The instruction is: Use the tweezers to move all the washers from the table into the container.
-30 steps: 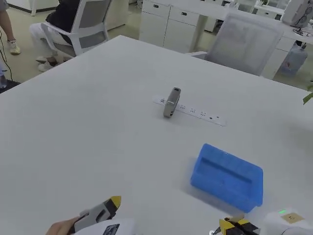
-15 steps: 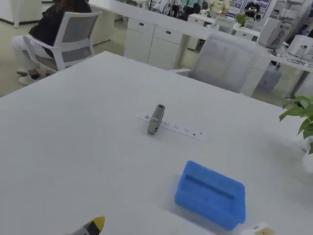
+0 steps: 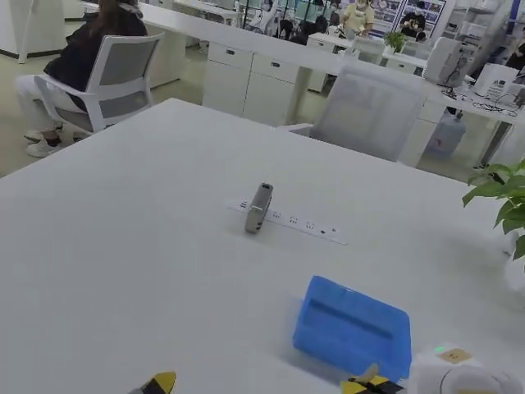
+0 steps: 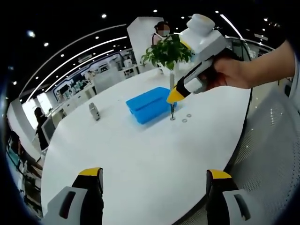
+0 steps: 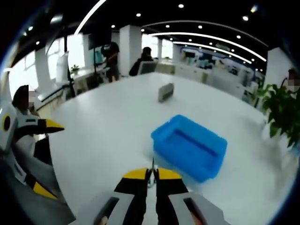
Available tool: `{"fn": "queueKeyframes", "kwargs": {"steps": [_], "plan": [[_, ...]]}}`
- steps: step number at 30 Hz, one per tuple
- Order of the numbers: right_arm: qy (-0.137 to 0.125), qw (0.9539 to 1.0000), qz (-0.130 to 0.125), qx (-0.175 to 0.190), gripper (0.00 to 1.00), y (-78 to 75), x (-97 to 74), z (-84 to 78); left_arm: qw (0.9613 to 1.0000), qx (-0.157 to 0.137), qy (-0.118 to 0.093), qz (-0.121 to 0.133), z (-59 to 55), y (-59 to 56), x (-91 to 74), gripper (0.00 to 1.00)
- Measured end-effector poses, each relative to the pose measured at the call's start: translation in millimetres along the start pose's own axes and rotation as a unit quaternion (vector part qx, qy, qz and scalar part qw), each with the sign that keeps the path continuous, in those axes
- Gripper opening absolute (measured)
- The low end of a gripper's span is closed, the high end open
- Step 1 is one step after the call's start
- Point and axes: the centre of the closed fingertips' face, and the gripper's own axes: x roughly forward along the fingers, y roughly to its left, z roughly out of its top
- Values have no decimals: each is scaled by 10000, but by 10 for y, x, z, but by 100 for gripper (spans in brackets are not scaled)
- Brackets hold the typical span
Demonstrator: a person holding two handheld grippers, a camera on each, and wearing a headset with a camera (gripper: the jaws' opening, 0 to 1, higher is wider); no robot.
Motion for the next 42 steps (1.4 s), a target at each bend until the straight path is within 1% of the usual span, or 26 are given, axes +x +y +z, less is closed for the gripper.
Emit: {"fn": "queueKeyframes", "kwargs": {"steps": [3,5,6,8,11,14,17,22,24,25,26,28,30,32,36,39,42], "plan": [[-202,9997,36,119,2,-39,-70,142,10000,-12,-23,41,-1,8,2,92],[-296,9995,36,138,2,-66,-114,234,10000,56,31,71,-25,8,16,92],[-364,9992,29,163,2,-87,-135,289,9999,118,66,95,-19,-2,11,92],[-457,9987,17,209,2,-131,-158,369,9997,203,58,131,-9,-4,3,91],[-585,9979,-8,262,2,-184,-179,482,9997,210,81,117,-18,-1,6,91],[-653,9975,-30,251,2,-229,-176,567,9999,86,56,117,-13,25,4,91],[-712,9972,-93,189,2,-309,-155,643,9999,24,59,121,-18,31,7,91],[-691,9975,-152,88,2,-409,-53,714,9999,-20,67,112,-25,32,10,91],[-661,9976,-182,43,2,-431,1,724,9999,-23,81,112,-31,33,10,91],[-622,9979,-198,36,2,-496,37,722,9999,-22,82,119,-31,36,9,91],[-579,9981,-211,31,2,-524,70,720,9999,-22,77,121,-29,37,8,91],[-566,9981,-231,19,2,-561,131,719,9999,-32,90,101,-35,28,9,91],[-492,9984,-267,-8,2,-581,191,692,9999,-9,102,107,-39,28,11,91],[-391,9988,-288,-24,2,-626,240,648,9999,10,125,104,-46,24,15,91],[-218,9991,-345,-73,2,-751,400,538,9998,30,161,101,-58,22,18,91],[-85,9993,-362,-47,2,-790,477,462,9998,42,185,110,-67,24,20,91],[-69,9994,-333,-11,2,-810,542,417,9997,51,199,126,-73,28,21,90]]}}
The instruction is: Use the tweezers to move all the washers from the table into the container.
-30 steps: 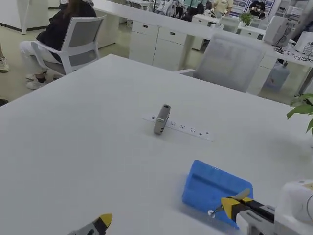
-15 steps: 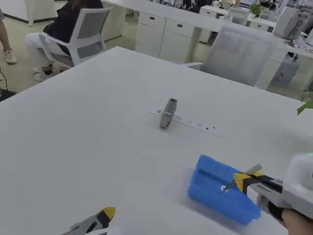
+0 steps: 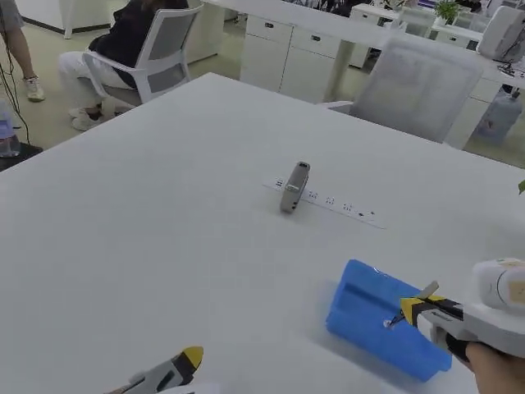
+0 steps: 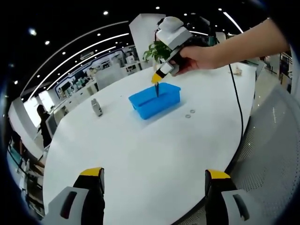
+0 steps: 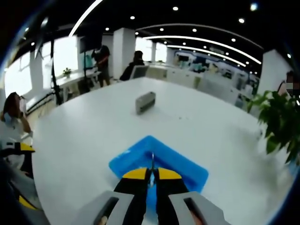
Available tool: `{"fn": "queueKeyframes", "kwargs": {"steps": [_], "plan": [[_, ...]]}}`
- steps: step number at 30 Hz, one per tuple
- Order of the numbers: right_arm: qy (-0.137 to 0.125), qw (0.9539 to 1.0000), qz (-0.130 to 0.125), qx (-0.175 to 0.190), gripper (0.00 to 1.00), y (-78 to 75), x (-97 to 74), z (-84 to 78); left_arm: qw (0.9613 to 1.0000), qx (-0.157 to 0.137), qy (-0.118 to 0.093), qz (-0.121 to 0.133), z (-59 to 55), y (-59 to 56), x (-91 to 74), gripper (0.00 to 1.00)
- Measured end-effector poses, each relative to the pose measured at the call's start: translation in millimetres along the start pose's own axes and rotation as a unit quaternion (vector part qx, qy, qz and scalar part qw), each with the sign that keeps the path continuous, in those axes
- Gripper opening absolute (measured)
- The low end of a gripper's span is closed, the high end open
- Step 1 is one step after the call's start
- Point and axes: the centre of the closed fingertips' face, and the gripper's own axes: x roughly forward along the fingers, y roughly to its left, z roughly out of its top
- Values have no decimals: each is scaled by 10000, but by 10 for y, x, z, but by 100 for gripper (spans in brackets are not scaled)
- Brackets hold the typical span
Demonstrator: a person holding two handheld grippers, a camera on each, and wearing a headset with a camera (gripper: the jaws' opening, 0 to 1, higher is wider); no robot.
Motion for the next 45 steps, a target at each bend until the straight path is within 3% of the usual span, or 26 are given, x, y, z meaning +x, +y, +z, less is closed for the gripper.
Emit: {"fn": "queueKeyframes", "kwargs": {"steps": [10,28,38,41,45], "plan": [[211,9997,28,81,2,-3,221,-187,10000,3,53,13,-18,4,8,90],[196,9996,-43,204,3,28,213,-257,10000,-8,47,-11,-13,-9,7,89],[-220,9995,-39,201,3,10,-75,11,10000,7,4,-15,4,-13,3,88],[-489,9979,39,425,3,41,-302,190,10000,26,-10,-11,8,-14,0,88],[-686,9956,118,633,3,72,-530,265,10000,50,-27,-8,14,-16,-4,88]]}}
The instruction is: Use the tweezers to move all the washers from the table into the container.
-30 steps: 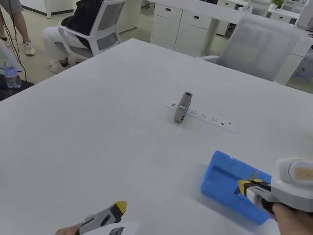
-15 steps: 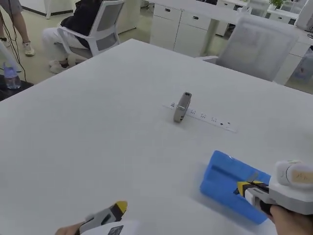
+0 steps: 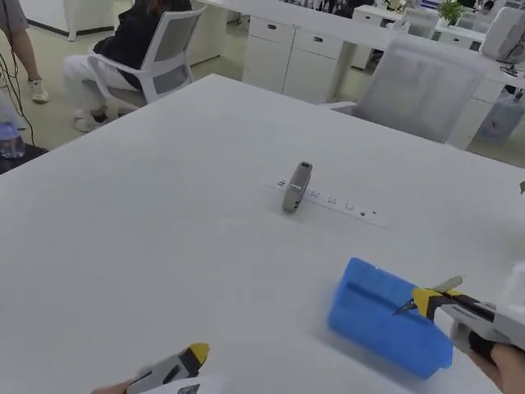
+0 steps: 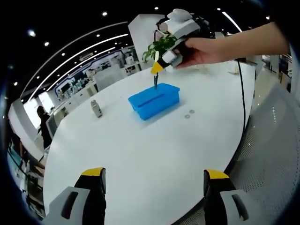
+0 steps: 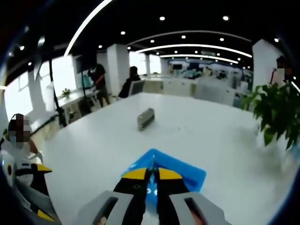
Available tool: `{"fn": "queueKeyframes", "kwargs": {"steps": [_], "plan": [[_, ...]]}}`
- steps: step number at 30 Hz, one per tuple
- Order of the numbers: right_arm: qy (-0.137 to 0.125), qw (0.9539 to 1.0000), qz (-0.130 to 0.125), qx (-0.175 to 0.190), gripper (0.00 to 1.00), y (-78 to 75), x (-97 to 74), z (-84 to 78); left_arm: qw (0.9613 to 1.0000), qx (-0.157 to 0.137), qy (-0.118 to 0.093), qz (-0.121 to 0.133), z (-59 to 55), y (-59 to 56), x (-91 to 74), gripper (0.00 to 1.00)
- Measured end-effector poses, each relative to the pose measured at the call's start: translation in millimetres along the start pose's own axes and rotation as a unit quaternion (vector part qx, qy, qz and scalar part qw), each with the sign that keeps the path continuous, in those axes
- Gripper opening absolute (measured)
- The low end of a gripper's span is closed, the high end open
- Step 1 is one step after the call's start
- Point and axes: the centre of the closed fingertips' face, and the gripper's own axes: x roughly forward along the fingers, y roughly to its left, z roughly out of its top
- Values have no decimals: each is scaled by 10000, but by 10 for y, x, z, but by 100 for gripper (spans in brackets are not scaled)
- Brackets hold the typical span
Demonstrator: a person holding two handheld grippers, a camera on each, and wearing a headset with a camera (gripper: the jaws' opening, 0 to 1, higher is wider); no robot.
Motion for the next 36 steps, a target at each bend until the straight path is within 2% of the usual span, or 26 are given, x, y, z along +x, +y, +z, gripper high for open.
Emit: {"fn": "queueKeyframes", "kwargs": {"steps": [3,8,11,13,15,29,31,36], "plan": [[-63,9999,-28,83,3,-7,-168,27,10000,34,-38,12,15,-1,-6,88],[-14,9999,17,140,3,82,-318,-55,10000,33,-79,28,28,5,-10,88],[80,9999,75,45,3,171,-404,-163,10000,15,-90,26,33,7,-14,87],[190,9998,70,-92,3,219,-439,-296,10000,17,-75,30,27,9,-13,87],[245,9997,84,-5,3,243,-459,-398,10000,17,-87,23,31,5,-14,87],[798,9968,94,-24,3,336,-350,-1024,10000,12,-7,60,2,26,-6,87],[886,9960,75,-53,3,344,-336,-1093,10000,19,19,71,-8,27,-4,87],[939,9956,57,-21,3,305,-301,-1148,10000,47,26,62,-10,19,0,86]]}}
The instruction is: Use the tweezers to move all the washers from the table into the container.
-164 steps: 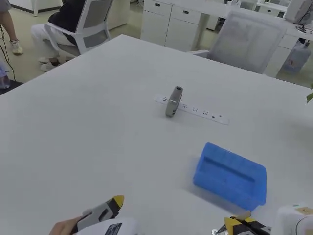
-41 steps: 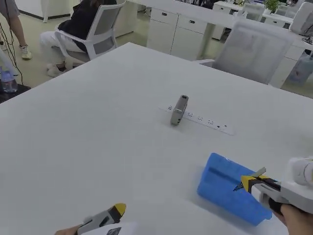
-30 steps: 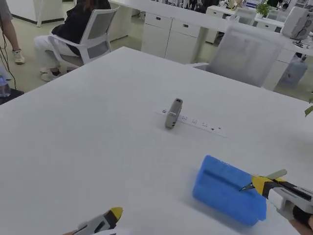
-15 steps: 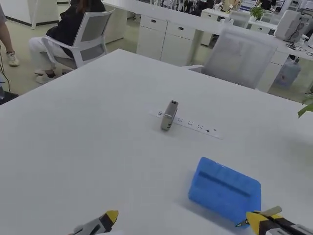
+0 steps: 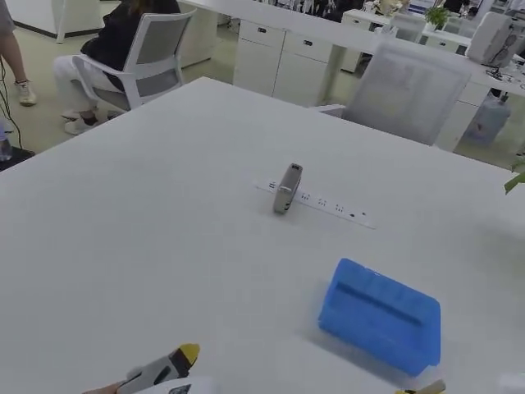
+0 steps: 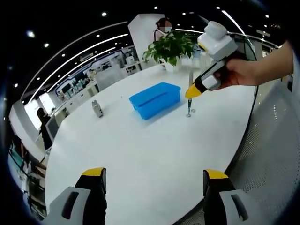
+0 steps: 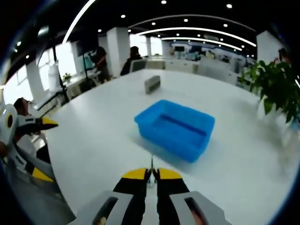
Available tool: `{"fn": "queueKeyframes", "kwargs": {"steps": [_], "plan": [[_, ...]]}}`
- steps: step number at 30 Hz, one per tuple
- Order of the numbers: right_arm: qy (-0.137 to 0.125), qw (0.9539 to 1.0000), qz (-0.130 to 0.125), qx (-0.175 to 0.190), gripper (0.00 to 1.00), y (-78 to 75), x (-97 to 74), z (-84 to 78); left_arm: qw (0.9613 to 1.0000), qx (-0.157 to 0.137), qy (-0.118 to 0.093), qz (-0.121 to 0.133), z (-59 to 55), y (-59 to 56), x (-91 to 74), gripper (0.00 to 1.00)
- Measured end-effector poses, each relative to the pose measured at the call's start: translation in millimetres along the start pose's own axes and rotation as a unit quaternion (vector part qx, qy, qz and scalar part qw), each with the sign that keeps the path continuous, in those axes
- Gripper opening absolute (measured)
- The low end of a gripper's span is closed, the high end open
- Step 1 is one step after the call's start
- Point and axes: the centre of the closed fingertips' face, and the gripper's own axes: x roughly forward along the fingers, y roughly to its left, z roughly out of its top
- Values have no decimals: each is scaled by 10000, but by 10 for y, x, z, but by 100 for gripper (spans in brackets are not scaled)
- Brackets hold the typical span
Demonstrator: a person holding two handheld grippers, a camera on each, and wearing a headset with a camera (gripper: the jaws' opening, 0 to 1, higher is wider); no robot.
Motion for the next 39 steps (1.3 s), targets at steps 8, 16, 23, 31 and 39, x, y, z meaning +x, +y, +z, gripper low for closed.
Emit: {"fn": "queueKeyframes", "kwargs": {"steps": [8,16,23,31,39], "plan": [[8,10000,-41,75,3,-38,41,-28,10000,24,32,18,-12,3,4,86],[4,9999,-59,91,3,-51,29,-39,10000,58,63,14,-22,-3,7,86],[57,10000,-61,47,3,-25,63,-54,9999,-39,-96,-61,35,-25,-11,88],[0,9998,-79,-205,3,31,61,-63,9999,-18,-64,-97,24,-43,-1,88],[11,9998,-166,-95,2,-15,41,-117,9999,3,-83,-109,31,-49,-3,87]]}}
